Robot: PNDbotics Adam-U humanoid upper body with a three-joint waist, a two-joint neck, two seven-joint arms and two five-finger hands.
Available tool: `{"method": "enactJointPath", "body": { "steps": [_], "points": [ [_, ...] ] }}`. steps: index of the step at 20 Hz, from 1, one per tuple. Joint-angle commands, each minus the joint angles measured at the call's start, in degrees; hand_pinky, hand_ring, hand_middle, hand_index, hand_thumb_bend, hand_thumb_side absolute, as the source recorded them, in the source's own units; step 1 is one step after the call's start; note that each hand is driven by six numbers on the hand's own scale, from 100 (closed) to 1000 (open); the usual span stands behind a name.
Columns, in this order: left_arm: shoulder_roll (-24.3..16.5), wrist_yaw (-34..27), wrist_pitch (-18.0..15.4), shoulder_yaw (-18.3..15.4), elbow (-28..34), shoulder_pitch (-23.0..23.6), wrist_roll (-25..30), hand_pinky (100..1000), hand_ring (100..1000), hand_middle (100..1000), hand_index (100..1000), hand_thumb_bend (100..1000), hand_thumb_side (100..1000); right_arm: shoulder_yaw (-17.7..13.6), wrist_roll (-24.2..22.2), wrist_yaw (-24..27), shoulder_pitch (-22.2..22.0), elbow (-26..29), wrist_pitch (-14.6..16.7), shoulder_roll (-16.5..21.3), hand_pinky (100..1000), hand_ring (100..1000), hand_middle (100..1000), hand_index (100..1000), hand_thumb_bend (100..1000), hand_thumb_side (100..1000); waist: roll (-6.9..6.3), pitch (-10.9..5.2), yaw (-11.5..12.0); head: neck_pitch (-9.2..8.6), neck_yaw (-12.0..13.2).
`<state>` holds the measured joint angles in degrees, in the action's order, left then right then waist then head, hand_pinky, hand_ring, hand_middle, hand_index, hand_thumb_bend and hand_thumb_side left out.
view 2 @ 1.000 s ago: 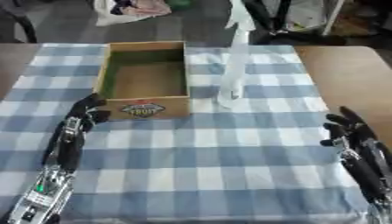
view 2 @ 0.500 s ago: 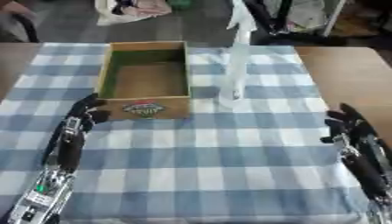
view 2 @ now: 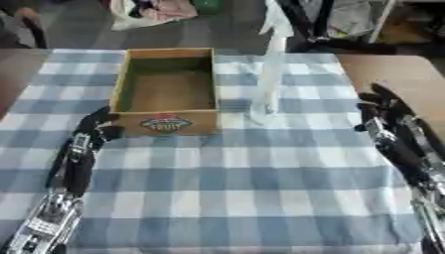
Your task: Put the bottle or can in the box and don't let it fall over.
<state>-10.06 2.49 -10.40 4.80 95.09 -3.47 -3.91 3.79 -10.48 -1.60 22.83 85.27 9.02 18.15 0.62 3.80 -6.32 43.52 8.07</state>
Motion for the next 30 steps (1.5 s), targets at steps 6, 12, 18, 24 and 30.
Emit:
{"method": "enactJointPath", "body": {
  "steps": [6,12,18,24,30],
  "points": [
    [0.05,-0.86,-0.03,0.68,1.44,-0.38,0.76,781,724,766,917,422,966,1.41,3.32,-1.53,9.23,-10.20,0.14,0.86,675,903,885,1000,162,622,-0.54,-1.27,1.39,0.59,-1.41],
    [0.16,-1.04,0.06,0.91,1.44,-0.30,1.02,780,724,766,917,421,967,1.02,5.99,-5.39,13.59,-18.07,1.06,-0.72,692,925,908,1000,200,615,-0.80,-1.49,2.11,0.59,-2.23],
    [0.26,-1.15,0.13,1.17,1.35,-0.33,1.31,781,724,766,917,422,966,0.59,8.62,-11.61,17.14,-24.98,1.79,-2.01,706,931,911,1000,290,610,-1.05,-1.78,2.84,0.59,-3.13],
    [0.32,-1.19,0.22,1.35,1.17,-0.32,1.53,781,724,765,918,422,967,0.06,10.62,-15.58,19.71,-29.00,2.45,-2.93,718,933,911,1000,353,616,-1.20,-1.87,3.46,0.59,-3.58],
    [0.40,-1.22,0.22,1.46,1.08,-0.41,1.67,781,723,765,917,424,966,0.09,11.95,-17.82,21.22,-30.38,2.52,-3.44,723,933,910,1000,367,627,-1.37,-1.87,4.04,0.59,-4.11]
  ]
}}
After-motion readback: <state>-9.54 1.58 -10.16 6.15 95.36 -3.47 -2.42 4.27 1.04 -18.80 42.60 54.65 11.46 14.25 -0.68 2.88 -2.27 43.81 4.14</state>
